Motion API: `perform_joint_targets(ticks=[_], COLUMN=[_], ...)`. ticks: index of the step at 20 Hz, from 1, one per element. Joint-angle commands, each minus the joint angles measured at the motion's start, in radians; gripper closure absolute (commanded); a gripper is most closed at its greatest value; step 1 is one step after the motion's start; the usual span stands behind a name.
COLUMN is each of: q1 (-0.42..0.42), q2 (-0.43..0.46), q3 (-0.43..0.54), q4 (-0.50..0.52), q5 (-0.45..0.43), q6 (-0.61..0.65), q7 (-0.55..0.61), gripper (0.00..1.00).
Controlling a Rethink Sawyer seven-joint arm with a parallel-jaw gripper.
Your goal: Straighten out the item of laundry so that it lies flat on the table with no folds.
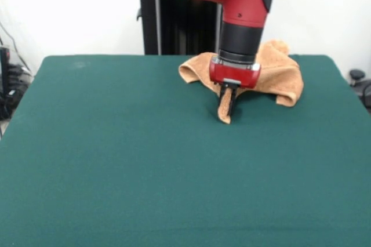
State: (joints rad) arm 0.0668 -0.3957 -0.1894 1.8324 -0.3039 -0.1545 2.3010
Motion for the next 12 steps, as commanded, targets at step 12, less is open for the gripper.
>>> perform_joint_targets(ticks=[12], q1=[-0.145], q2=[0.079], q3=[0.152], q4=[-0.309], q5=[-0.187], q6=[0.118], q7=[-0.059], gripper=[1.0])
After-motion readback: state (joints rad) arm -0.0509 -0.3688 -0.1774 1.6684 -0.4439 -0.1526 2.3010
